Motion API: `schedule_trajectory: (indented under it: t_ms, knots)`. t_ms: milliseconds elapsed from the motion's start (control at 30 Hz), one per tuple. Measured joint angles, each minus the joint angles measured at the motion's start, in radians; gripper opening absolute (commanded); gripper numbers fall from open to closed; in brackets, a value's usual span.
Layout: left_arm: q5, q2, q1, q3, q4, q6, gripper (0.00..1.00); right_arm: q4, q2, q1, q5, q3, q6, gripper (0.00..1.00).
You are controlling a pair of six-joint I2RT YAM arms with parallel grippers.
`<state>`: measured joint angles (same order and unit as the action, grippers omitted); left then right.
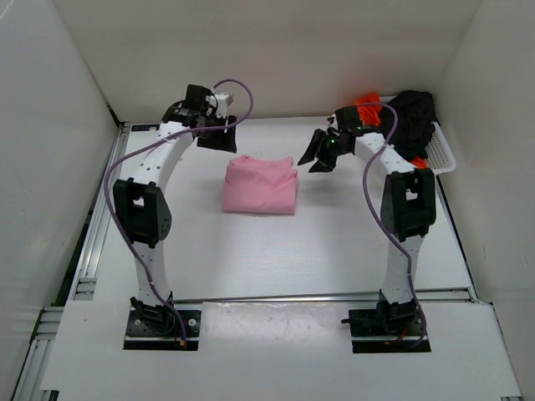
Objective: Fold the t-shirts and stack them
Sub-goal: Fold the long partially folded tshirt into a neat square
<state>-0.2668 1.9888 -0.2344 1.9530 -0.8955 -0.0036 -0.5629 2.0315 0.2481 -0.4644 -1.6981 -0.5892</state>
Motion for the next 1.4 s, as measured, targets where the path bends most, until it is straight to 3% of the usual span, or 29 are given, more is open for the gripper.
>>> schedule_trajectory:
  t_ms: [167, 200, 467, 633, 800, 1033, 1233, 1400]
  knots:
    - [0.053, 0.116, 0.010, -0.003, 0.008, 0.001, 0.86, -0.041, 0.113, 0.008, 0.018, -0.031, 0.033, 0.61]
    - [0.052, 0.117, 0.013, -0.042, 0.007, 0.001, 0.96, -0.040, 0.108, 0.011, 0.017, 0.006, 0.039, 0.62]
    - [-0.042, 0.064, 0.028, -0.313, -0.026, 0.000, 1.00, -0.029, 0.040, 0.082, -0.026, 0.256, 0.055, 0.65]
    - [-0.071, 0.064, 0.024, -0.357, -0.014, -0.001, 0.89, 0.052, 0.040, 0.138, -0.092, 0.302, 0.045, 0.65]
    - [-0.078, 0.068, 0.023, -0.361, -0.007, -0.001, 0.61, 0.106, 0.040, 0.140, -0.128, 0.323, 0.027, 0.65]
    - [-0.089, 0.069, 0.023, -0.396, 0.013, -0.002, 0.49, 0.123, -0.055, 0.133, -0.062, 0.440, 0.024, 0.61]
    - [-0.113, 0.069, 0.021, -0.439, 0.013, 0.000, 0.34, 0.175, -0.222, 0.124, -0.048, 0.595, 0.040, 0.63]
    - [-0.120, 0.069, 0.019, -0.441, 0.014, -0.001, 0.29, 0.227, -0.246, 0.140, -0.069, 0.574, 0.045, 0.65]
